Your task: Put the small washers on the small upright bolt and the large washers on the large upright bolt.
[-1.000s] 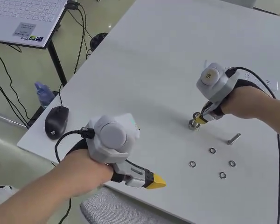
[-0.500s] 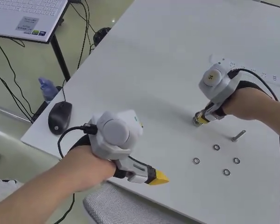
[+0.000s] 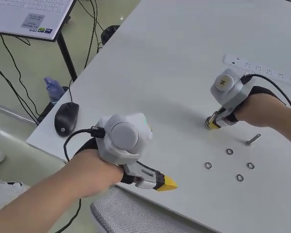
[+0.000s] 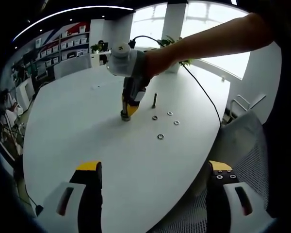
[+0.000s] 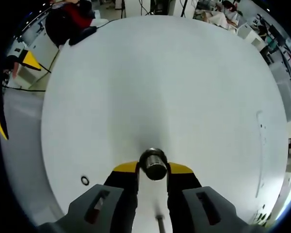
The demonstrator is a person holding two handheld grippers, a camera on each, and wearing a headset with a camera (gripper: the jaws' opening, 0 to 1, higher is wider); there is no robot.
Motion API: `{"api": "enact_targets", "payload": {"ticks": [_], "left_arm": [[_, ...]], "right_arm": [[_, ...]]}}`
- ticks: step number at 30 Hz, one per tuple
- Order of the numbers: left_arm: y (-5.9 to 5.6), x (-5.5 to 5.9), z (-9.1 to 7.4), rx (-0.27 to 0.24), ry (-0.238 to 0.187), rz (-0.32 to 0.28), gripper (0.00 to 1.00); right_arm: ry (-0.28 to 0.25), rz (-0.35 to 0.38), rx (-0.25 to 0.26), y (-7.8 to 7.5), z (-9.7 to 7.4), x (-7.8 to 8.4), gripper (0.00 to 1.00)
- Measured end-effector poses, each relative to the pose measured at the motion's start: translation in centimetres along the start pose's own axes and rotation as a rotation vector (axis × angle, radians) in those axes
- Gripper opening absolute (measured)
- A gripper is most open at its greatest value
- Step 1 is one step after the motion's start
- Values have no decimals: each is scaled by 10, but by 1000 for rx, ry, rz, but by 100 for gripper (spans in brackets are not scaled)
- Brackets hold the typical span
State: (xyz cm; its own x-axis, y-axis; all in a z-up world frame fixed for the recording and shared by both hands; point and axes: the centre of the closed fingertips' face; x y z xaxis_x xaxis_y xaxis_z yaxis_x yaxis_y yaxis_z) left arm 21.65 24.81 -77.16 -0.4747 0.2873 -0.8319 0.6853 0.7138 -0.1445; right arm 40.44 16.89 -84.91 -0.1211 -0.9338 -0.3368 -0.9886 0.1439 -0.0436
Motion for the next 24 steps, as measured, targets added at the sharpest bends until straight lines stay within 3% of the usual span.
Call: {"api": "enact_targets", "payload": {"ticks": [4, 24], "left_arm": [[0, 0, -1, -1, 1, -1, 89], [-1, 2, -2, 5, 13, 3, 87]], "right_arm": [[0, 0, -2, -5, 3, 0, 22], [9, -6, -6, 3, 4, 0, 22]]}}
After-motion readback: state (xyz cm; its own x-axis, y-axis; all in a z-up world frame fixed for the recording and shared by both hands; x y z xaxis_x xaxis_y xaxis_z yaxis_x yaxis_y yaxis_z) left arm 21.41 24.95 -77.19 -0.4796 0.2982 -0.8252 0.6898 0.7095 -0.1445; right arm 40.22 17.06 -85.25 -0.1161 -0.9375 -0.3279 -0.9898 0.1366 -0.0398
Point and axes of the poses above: the centre of the closed fingertips' face, and the gripper's own axes: z roughly forward along the fingers, y roughly to its left, x roughly out of its underside, and after that the axes turned 7 degrees about -y, right-handed
